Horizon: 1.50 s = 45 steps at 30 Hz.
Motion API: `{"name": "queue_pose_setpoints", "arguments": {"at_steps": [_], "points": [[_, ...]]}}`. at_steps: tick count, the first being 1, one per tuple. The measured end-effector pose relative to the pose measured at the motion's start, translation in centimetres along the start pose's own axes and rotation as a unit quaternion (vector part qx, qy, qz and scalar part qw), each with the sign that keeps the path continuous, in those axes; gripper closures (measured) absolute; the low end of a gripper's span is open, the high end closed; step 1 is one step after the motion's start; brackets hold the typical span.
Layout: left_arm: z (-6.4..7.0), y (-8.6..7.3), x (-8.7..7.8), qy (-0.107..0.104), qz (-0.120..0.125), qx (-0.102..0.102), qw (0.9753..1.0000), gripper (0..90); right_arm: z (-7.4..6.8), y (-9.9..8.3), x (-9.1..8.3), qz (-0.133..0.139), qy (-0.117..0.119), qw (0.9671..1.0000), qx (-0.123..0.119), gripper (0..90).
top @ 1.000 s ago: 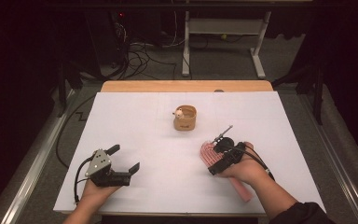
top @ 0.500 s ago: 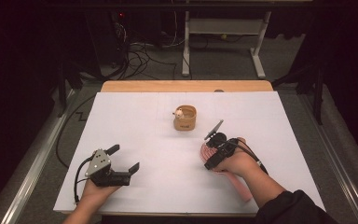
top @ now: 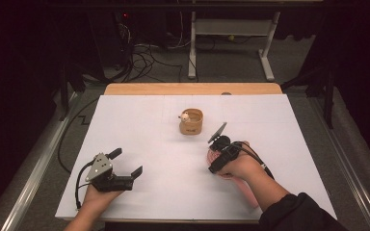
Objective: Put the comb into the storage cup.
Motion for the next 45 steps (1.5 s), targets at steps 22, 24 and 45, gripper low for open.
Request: {"name": "queue_pose_setpoints", "arguments": {"at_steps": [22,24,45], "points": [[0.2,0.0,0.1,-0.006,0.005,-0.008,0.9999,0.0,0.2,0.6,0.2,-0.031,0.001,0.9994,-0.015,12.5],[0.2,0.0,0.1,-0.008,0.004,-0.01,0.9999,0.0,0.1,0.7,0.2,-0.031,0.001,0.9994,-0.013,12.6],[0.5,-0.1,0.0,-0.012,0.002,-0.005,0.9999,0.0,0.2,1.2,0.2,-0.057,0.0,0.9983,-0.007,17.3]]}}
Point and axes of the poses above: each handheld gripper's, and its own axes: x roughly forward along the jaws, y roughly out of its top, z roughly to its right, the point moved 4 cm from there along x, roughly forward along the jaws, and after that the axes turned 8 degrees about -y, right-handed, at the moved point
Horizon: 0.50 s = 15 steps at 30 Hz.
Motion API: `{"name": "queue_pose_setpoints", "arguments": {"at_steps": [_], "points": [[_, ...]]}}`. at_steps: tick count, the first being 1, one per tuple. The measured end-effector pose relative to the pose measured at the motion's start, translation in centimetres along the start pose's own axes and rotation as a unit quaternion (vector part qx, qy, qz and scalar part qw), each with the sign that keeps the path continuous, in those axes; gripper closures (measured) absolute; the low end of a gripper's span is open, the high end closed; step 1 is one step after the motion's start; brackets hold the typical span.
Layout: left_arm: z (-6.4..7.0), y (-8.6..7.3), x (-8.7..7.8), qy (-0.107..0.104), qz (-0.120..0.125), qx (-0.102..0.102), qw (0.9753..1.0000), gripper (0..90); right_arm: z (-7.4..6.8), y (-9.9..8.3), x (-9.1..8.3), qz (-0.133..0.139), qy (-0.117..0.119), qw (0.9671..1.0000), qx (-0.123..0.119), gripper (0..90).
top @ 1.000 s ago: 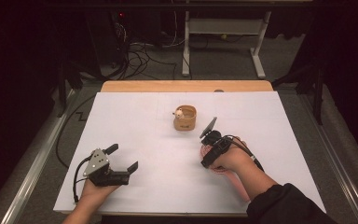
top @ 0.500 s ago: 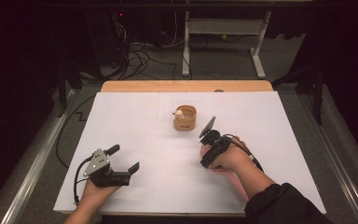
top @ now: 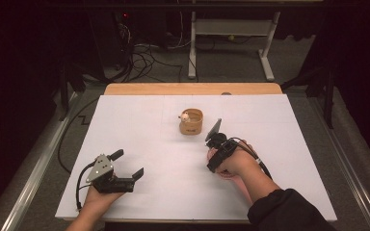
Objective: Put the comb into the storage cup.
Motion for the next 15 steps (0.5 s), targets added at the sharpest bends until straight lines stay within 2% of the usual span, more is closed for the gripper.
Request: {"name": "queue_pose_setpoints", "arguments": {"at_steps": [1,5,9,10,15], "points": [[0.03,-0.02,0.05,-0.001,-0.001,0.0,1.0,0.0,-0.03,-0.01,-0.03,-0.002,0.0,1.0,0.006,17.8],[0.07,-0.05,0.14,-0.003,-0.003,0.001,1.0,0.0,0.11,0.0,-0.05,0.0,0.0,1.0,0.002,18.7],[0.06,-0.04,0.12,-0.003,-0.001,-0.001,1.0,0.0,0.06,-0.04,-0.09,0.001,-0.001,0.9999,0.014,19.5],[0.05,-0.03,0.11,-0.002,0.0,-0.001,1.0,0.0,0.16,-0.02,-0.06,0.004,-0.001,1.0,0.007,19.6],[-0.09,-0.07,-0.01,0.0,0.003,-0.005,1.0,0.0,0.21,-0.09,-0.16,0.002,0.003,0.9999,0.012,20.2]]}}
Point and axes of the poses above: each handheld gripper's, and its own axes: x roughly forward along the jaws, y roughly out of its top, z roughly to its right, the point moved 4 cm from there along x, roughly forward along the jaws, and after that the axes turned 8 degrees about -y, right-handed, at the moved point
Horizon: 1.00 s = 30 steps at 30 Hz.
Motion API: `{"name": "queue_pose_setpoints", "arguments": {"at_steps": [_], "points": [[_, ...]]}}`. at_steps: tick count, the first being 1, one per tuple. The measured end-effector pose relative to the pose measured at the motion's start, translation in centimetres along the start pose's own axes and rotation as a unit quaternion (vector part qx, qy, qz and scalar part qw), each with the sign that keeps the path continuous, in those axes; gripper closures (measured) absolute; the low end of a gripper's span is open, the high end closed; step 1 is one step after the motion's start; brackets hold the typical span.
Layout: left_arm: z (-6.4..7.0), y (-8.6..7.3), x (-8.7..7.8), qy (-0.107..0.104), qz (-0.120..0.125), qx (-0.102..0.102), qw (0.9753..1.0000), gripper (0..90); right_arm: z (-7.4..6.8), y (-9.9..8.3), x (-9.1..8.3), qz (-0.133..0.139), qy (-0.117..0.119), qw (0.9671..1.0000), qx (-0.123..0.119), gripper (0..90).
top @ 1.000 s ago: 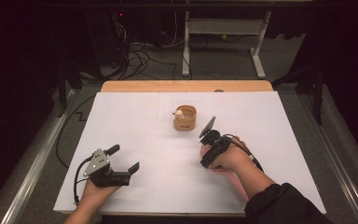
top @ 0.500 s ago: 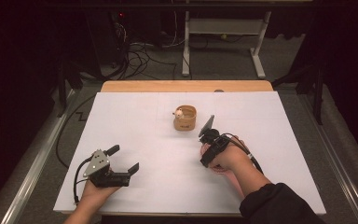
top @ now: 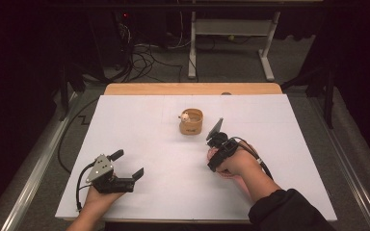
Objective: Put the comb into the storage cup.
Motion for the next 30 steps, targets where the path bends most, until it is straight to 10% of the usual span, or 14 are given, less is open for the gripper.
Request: {"name": "queue_pose_setpoints", "arguments": {"at_steps": [30], "points": [[-0.1,0.0,-0.1,0.002,0.002,0.0,1.0,0.0,0.5,-0.2,-1.3,0.005,-0.011,0.9996,-0.027,20.7]]}}
Point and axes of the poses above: each handheld gripper's, and its own axes: x roughly forward along the jaws, y roughly out of its top, z roughly to its right, the point moved 4 cm from there along x, roughly forward along the jaws, and after that the axes turned 8 degrees about -y, right-handed, at the moved point
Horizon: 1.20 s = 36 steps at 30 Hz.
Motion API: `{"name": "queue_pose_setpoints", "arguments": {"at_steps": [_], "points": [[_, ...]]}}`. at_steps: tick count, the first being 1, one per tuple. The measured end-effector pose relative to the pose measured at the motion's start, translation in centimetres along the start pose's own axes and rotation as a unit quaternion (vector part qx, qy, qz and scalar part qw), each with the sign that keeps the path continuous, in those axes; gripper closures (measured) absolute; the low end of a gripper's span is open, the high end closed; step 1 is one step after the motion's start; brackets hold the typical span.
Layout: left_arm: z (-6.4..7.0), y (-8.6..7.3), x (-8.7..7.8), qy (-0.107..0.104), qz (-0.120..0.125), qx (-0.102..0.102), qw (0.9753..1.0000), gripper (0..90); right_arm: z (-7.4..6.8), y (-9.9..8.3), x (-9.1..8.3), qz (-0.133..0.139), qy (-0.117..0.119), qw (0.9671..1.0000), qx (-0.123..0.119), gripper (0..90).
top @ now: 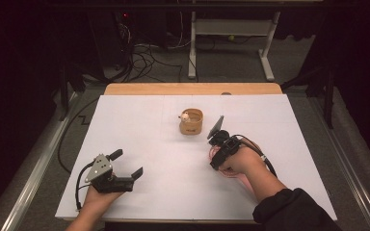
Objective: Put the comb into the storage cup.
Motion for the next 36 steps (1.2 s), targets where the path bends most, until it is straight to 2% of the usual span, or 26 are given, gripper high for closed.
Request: {"name": "queue_pose_setpoints", "arguments": {"at_steps": [2,6,10,13,14,15,16,18,23,27,29,30,31,33,36], "points": [[0.0,0.0,0.0,0.0,-0.001,0.002,1.0,0.0,-0.1,-0.1,-0.1,-0.003,0.002,1.0,0.008,20.8],[0.0,0.0,0.0,0.001,0.002,0.002,1.0,0.0,0.4,-0.1,-0.7,0.006,-0.003,1.0,-0.005,20.8],[0.0,0.0,0.0,0.0,0.0,0.0,1.0,0.0,0.4,-0.2,-1.2,0.003,-0.003,1.0,0.005,20.8],[0.0,0.0,0.0,-0.001,0.0,0.0,1.0,0.0,0.6,-0.2,-1.5,0.011,-0.007,0.9999,-0.003,20.7],[0.0,0.0,0.0,-0.001,0.0,0.001,1.0,0.0,0.3,-0.4,-1.7,0.003,-0.003,0.9999,0.016,20.7],[0.0,0.0,0.0,0.0,0.0,0.001,1.0,0.0,0.5,-0.3,-1.6,0.014,-0.008,0.9999,-0.001,20.7],[0.0,0.0,0.0,0.0,-0.001,0.0,1.0,0.0,0.4,-0.4,-1.8,0.013,-0.007,0.9999,0.008,20.7],[0.0,0.0,0.0,0.0,0.0,0.0,1.0,0.0,0.5,-0.5,-1.8,0.02,-0.01,0.9997,-0.003,20.7],[0.0,0.0,0.0,0.0,0.0,-0.002,1.0,0.0,0.7,-0.8,-2.3,0.032,-0.009,0.9994,-0.001,20.7],[0.0,0.0,0.0,0.001,0.002,-0.002,1.0,0.0,1.0,-0.9,-2.8,0.054,-0.008,0.9985,0.002,20.7],[-0.1,0.0,0.0,0.0,0.0,-0.006,1.0,0.0,1.1,-0.9,-3.3,0.068,0.0,0.9977,0.007,20.7],[-0.1,0.0,0.0,0.0,0.0,-0.01,1.0,0.0,1.0,-1.0,-3.6,0.069,0.004,0.9972,0.026,20.7],[-0.2,0.0,0.1,0.001,-0.001,-0.011,0.9999,0.0,1.3,-0.9,-3.8,0.084,0.006,0.9964,0.012,20.7],[-0.2,0.0,0.0,0.003,-0.001,-0.01,1.0,0.0,1.6,-1.1,-4.2,0.107,0.012,0.9939,0.024,20.6],[-0.2,0.1,-0.1,0.002,0.004,-0.009,0.9999,0.0,1.7,-1.2,-4.4,0.118,0.013,0.9925,0.027,20.7]]}}
Point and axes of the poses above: each handheld gripper's, and its own axes: x roughly forward along the jaws, y roughly out of its top, z roughly to its right, the point moved 4 cm from there along x, roughly forward along the jaws, and after that the axes turned 8 degrees about -y, right-handed, at the moved point
